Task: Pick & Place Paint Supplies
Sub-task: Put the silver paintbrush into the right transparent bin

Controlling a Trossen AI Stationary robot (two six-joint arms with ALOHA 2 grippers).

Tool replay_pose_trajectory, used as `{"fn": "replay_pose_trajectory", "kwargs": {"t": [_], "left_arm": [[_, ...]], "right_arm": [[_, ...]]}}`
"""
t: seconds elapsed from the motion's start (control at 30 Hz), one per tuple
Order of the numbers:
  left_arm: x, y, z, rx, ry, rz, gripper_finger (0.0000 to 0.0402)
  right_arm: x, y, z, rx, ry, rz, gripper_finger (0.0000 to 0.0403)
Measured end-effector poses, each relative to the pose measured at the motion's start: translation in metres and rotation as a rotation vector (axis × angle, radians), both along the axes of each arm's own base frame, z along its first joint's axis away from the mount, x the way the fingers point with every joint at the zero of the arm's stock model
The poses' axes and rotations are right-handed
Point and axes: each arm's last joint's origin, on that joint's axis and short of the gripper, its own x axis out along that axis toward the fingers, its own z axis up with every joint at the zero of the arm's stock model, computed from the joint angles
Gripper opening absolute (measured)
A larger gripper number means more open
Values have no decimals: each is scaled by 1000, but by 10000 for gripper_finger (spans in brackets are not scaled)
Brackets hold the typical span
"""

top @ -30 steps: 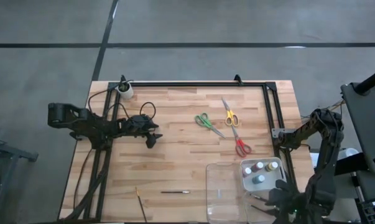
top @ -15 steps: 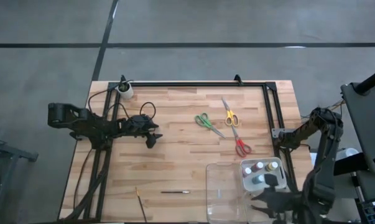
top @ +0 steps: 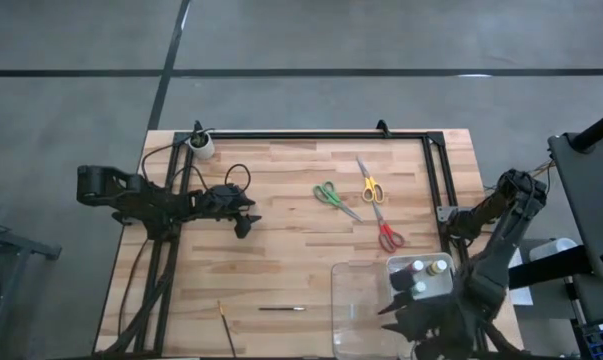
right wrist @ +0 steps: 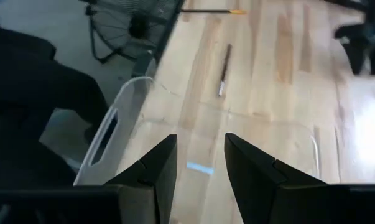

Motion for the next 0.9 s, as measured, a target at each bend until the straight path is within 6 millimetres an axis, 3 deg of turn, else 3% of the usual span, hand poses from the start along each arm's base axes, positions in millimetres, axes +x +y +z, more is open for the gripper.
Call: {"fn": "replay_pose_trajectory", "kwargs": {"t": [0.43, 0.67, 0.9], "left_arm": [[0, 0, 0, 0, 0, 0, 303], [0, 0, 0, 0, 0, 0, 303], [0, 0, 0, 0, 0, 0, 303]], "right_arm": [[83, -24, -7, 88, -72, 121, 130], [136, -35, -45, 149, -49, 101, 130], [172, -32, -101, 157, -3, 87, 130]]}}
